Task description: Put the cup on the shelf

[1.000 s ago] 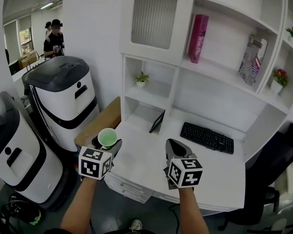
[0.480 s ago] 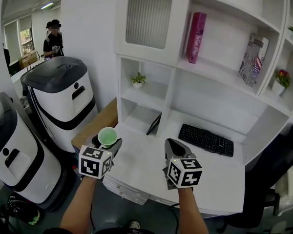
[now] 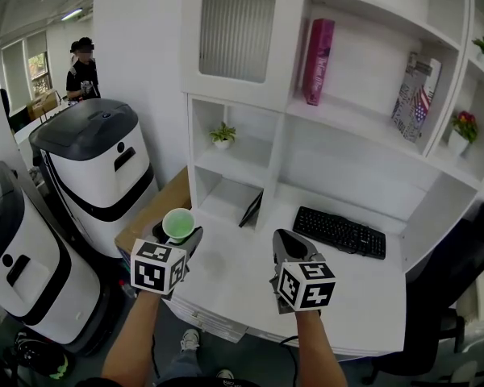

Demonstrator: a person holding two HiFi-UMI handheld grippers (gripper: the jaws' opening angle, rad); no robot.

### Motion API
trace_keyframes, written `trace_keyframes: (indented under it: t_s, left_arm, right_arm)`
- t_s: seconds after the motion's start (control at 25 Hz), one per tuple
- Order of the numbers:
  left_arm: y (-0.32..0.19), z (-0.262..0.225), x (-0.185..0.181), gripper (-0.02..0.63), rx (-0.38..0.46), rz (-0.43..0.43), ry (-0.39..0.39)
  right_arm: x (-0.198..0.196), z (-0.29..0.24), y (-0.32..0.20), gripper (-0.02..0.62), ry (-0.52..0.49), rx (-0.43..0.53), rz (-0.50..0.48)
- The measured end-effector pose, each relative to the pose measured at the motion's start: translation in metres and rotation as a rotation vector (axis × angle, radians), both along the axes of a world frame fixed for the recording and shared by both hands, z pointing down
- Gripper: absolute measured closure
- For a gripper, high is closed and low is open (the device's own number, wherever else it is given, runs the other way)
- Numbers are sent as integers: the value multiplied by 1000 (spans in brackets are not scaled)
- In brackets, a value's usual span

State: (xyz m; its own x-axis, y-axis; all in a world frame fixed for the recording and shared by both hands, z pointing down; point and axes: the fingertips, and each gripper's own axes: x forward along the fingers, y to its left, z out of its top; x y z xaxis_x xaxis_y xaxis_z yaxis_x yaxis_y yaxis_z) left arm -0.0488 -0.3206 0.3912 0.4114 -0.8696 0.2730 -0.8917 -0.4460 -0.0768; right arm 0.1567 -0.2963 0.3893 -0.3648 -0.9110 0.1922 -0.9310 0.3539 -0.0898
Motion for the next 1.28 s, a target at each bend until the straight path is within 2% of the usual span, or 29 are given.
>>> trace_keyframes:
  t_s: [0.44,0.88,1.28]
  left_arm:
    - [-63,-6,16,302,1,93,-8]
    - [-139,-18,50,302,-4,248,-36]
    - [-183,-29,82,302,-4,406,-55]
  right_arm:
    - [-2,7,-43,572,-4,-17,51]
    - [-1,4,-94,572,12,-30,134]
    - [-7,9,-116,572,39,-52,212]
